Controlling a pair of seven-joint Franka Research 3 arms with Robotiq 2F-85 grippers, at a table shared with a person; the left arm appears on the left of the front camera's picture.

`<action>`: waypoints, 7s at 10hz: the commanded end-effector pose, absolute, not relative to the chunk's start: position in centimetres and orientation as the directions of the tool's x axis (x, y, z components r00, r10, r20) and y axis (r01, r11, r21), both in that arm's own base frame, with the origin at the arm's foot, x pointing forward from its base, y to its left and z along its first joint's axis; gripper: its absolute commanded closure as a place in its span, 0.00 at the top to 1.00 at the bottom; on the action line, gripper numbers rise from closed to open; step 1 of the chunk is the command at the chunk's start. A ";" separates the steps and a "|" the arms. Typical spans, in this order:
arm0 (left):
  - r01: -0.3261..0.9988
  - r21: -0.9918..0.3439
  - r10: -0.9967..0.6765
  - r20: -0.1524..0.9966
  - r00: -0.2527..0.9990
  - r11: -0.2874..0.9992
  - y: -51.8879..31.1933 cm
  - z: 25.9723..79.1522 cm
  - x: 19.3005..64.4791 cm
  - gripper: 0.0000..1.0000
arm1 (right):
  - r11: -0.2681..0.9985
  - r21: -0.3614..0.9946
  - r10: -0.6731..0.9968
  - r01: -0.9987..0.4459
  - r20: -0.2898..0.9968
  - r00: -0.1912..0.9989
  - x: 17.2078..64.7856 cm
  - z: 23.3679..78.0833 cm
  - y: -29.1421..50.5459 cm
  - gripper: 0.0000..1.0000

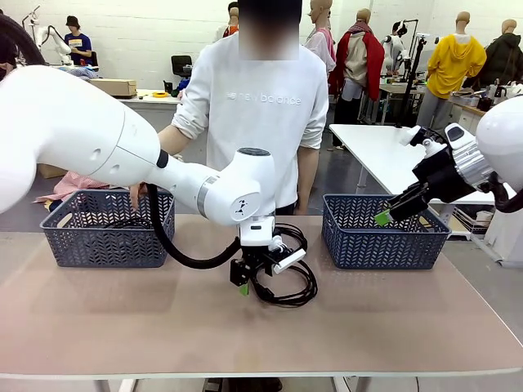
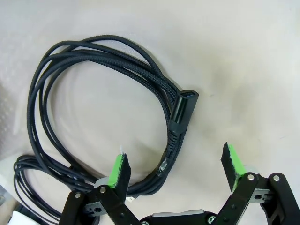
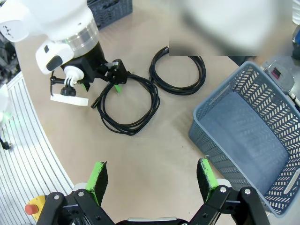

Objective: Organize the cables according to human instructions.
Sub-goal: Pick up a bundle of cables and place it in the basket indicated by the human.

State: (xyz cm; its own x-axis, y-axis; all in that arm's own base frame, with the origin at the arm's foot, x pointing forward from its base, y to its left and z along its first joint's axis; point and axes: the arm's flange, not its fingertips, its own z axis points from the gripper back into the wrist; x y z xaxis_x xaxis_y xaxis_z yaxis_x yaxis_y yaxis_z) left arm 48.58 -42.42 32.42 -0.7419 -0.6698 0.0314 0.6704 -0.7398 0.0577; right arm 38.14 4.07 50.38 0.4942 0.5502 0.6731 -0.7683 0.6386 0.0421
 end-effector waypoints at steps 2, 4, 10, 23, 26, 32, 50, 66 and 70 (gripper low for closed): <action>0.680 0.059 -0.682 -0.007 -0.732 -0.731 -42.6 31.8 48.8 1.00 | 0.621 0.042 0.548 -0.783 0.691 0.471 38.3 50.2 3.8 1.00; 0.679 0.055 -0.681 -0.012 -0.732 -0.732 -42.6 31.5 48.9 1.00 | 0.621 0.042 0.548 -0.783 0.691 0.471 38.3 50.2 3.8 1.00; 0.678 0.049 -0.679 -0.007 -0.734 -0.733 -42.8 31.3 49.1 0.52 | 0.621 0.042 0.548 -0.783 0.691 0.471 38.3 50.2 3.8 1.00; 0.607 0.077 -0.606 0.040 -0.794 -0.791 -38.7 42.3 46.1 0.00 | 0.621 0.042 0.548 -0.783 0.691 0.471 38.3 50.2 3.8 1.00; 0.711 0.074 -0.713 -0.008 -0.701 -0.699 -33.2 48.4 47.4 0.00 | 0.621 0.042 0.548 -0.783 0.691 0.471 38.3 50.2 3.8 1.00; 0.897 0.159 -0.902 0.061 -0.426 -0.413 -20.8 52.6 52.0 0.00 | 0.621 0.042 0.548 -0.783 0.691 0.471 38.3 50.2 3.8 1.00; 0.972 0.185 -0.990 -0.046 -0.136 -0.143 -8.1 48.1 59.8 0.11 | 0.621 0.042 0.548 -0.783 0.691 0.471 38.3 50.2 3.8 1.00; 0.991 0.122 -0.997 -0.060 -0.049 -0.057 -5.3 46.2 60.6 0.88 | 0.621 0.042 0.548 -0.783 0.691 0.471 38.3 50.2 3.8 1.00; 0.991 0.116 -0.998 -0.043 -0.056 -0.061 -5.5 47.2 59.9 1.00 | 0.621 0.042 0.548 -0.783 0.691 0.471 38.3 50.2 3.8 1.00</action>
State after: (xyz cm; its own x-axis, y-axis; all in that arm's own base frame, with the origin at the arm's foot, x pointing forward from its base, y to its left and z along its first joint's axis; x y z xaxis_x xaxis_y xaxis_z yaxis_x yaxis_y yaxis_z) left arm 60.32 -5.55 46.69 -0.0711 -0.9963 -0.0475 0.9902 -0.0762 0.1170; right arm 38.14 4.04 50.37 0.4946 0.5499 0.6730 -0.7680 0.6391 0.0421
